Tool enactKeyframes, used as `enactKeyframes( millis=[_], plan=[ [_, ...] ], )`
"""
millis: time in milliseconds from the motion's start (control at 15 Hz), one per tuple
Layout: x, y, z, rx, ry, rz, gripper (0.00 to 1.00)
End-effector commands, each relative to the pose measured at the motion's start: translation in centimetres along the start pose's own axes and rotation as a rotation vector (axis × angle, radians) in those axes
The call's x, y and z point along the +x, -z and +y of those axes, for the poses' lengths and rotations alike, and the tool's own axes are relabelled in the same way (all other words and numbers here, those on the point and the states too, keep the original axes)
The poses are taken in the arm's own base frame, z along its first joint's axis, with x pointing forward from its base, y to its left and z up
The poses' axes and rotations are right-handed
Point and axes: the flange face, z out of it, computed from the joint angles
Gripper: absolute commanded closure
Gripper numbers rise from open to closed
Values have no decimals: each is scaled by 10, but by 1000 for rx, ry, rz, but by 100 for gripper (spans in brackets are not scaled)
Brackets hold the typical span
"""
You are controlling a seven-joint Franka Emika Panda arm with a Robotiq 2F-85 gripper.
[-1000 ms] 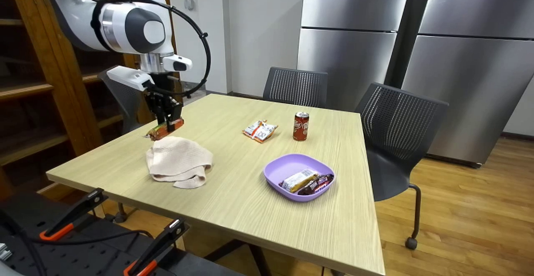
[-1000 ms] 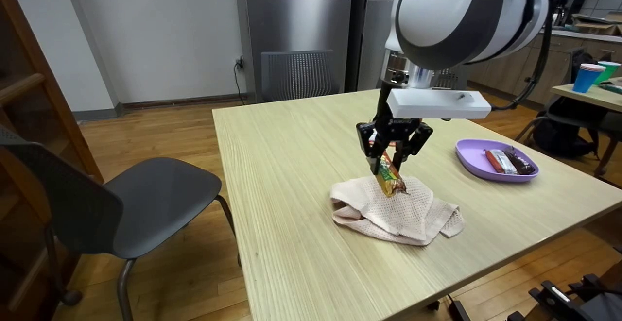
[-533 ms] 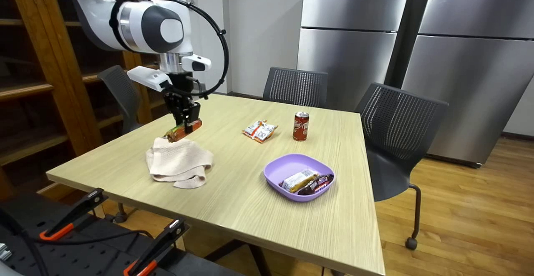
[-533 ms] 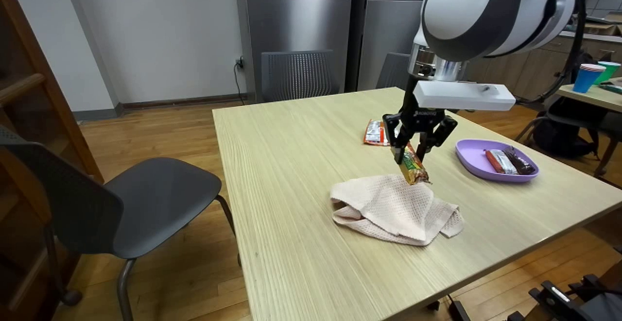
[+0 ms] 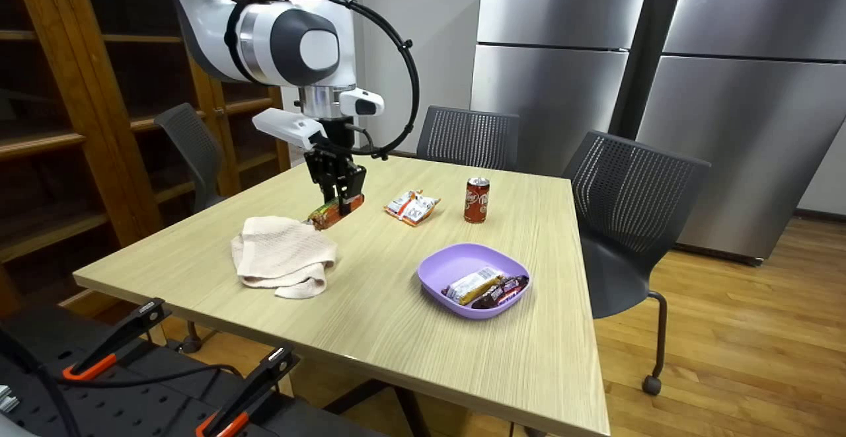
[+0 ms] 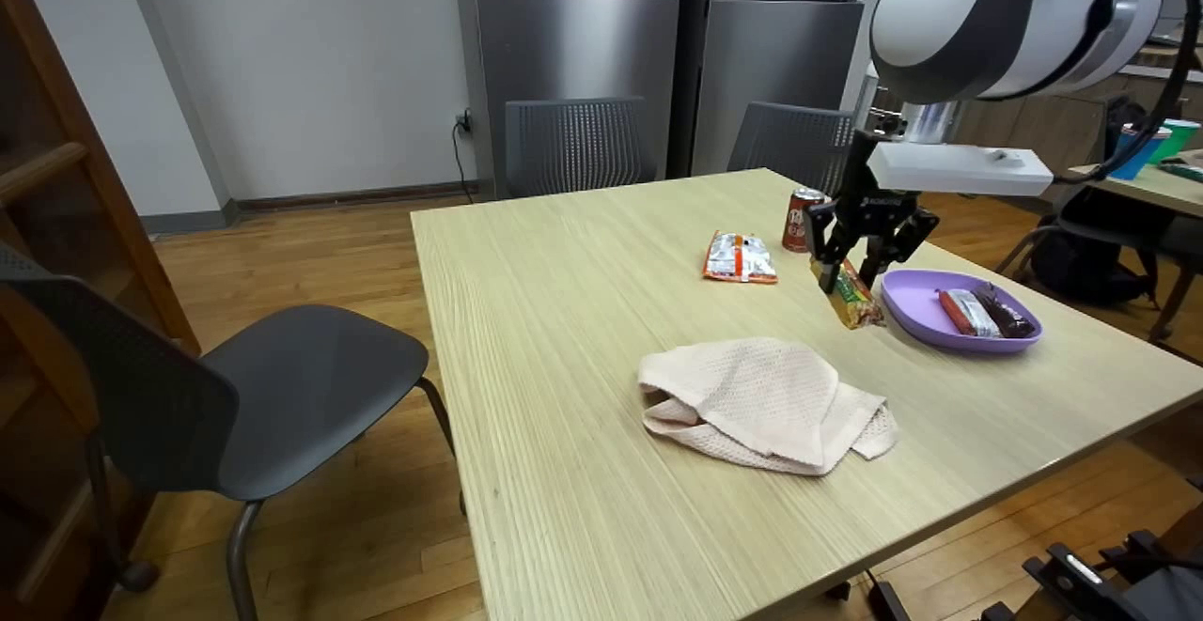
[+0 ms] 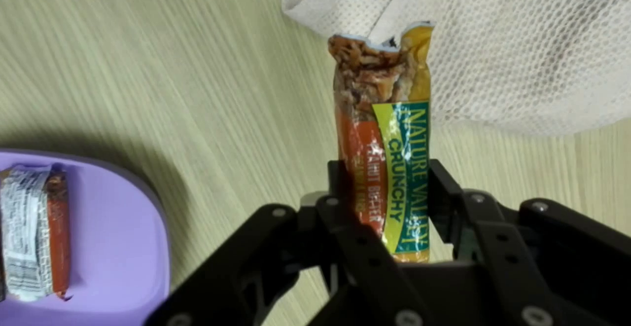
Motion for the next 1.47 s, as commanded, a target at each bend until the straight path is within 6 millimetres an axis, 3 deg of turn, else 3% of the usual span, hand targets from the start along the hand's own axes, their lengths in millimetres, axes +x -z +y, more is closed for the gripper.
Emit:
enactKeyframes(
  millis=[0,733,1400],
  plan=[
    [24,4,29,-1,-3,8,84],
    [72,-19,106,-41,-112,18,84],
    [86,-44,157,-76,-209,0,84]
  ],
)
